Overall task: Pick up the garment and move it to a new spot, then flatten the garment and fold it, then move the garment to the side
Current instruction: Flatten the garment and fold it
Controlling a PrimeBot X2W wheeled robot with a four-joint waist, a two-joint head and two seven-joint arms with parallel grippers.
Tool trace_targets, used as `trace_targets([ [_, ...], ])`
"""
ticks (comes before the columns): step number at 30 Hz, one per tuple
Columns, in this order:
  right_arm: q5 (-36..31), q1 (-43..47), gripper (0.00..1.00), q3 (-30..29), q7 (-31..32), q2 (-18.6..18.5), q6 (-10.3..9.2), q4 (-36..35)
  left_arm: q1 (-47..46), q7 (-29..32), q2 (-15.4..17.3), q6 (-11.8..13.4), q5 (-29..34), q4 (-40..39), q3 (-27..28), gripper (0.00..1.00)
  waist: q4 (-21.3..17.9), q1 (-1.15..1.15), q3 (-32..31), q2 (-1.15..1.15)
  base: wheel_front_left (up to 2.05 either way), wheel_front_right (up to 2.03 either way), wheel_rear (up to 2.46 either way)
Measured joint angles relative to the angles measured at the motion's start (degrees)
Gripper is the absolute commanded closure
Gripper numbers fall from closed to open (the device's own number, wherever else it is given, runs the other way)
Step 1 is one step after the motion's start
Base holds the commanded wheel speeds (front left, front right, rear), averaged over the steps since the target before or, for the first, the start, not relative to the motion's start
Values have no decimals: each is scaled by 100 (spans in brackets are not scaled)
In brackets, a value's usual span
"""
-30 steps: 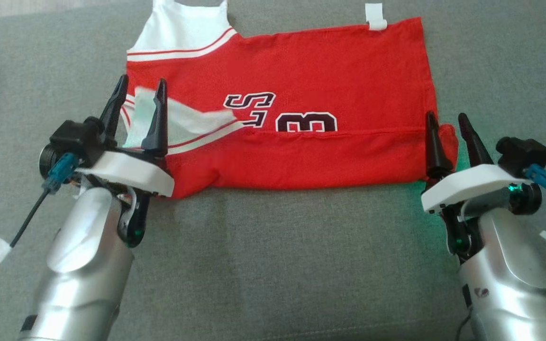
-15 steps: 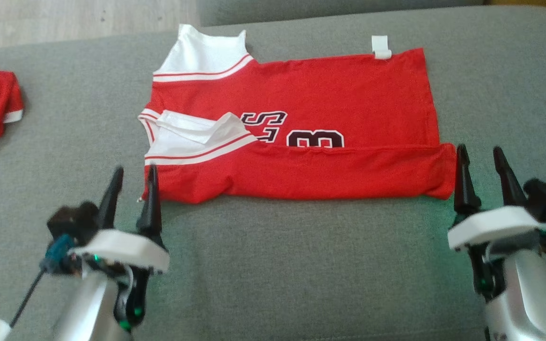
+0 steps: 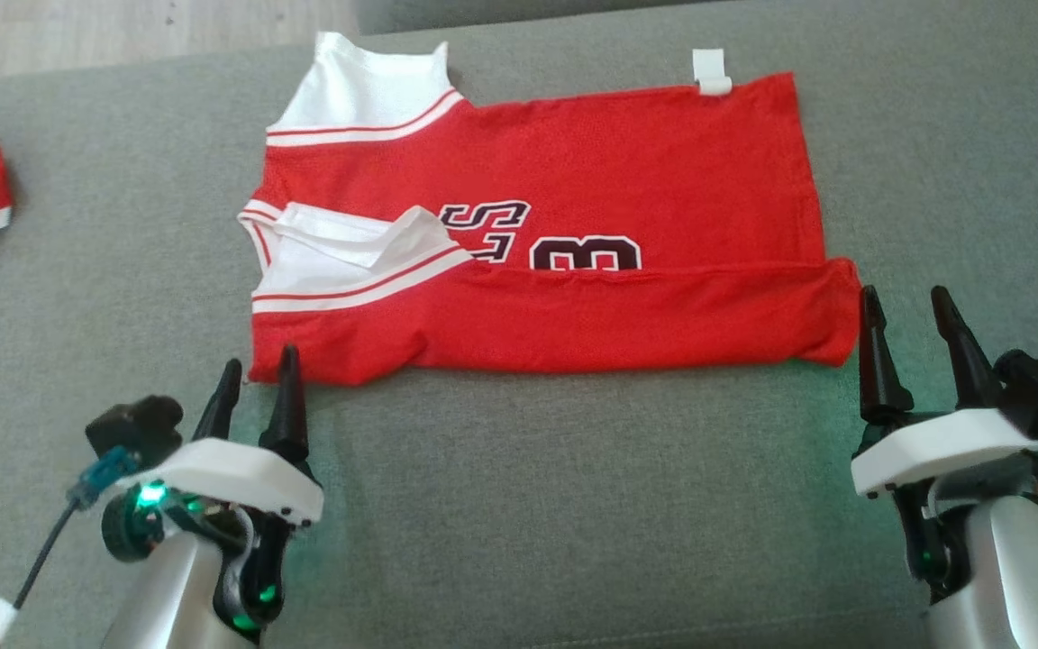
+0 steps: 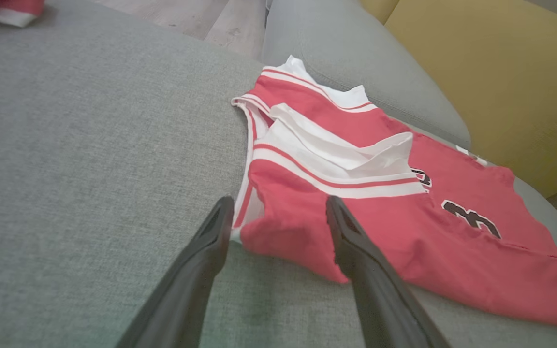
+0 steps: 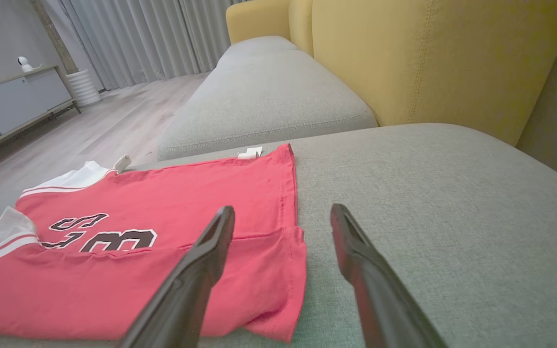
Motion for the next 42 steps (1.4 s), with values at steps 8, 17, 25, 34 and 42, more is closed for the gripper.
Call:
trace_targets([
  [8,0,-9,0,12,169,0,0,-32,-175,356,-44,241,-197,371,124,1,-119,0,169,0,0,0,0],
  [17,65,-258,0,12,524,0,0,828,-175,381,-171,257,-332,369,121,100,-46,1,223,0,0,0,0],
  [25,572,-788,15,74,658,-2,0,2008,-246,182,-176,174,-332,359,120,100,110,1,249,0,0,0,0],
  [34,890,-1219,100,178,479,-10,0,2409,-232,57,-171,75,-347,153,85,100,149,0,141,0,0,0,0],
  [42,960,-1137,100,-90,770,-10,0,1895,231,41,-78,46,-383,-727,83,100,145,0,-117,0,0,0,0],
])
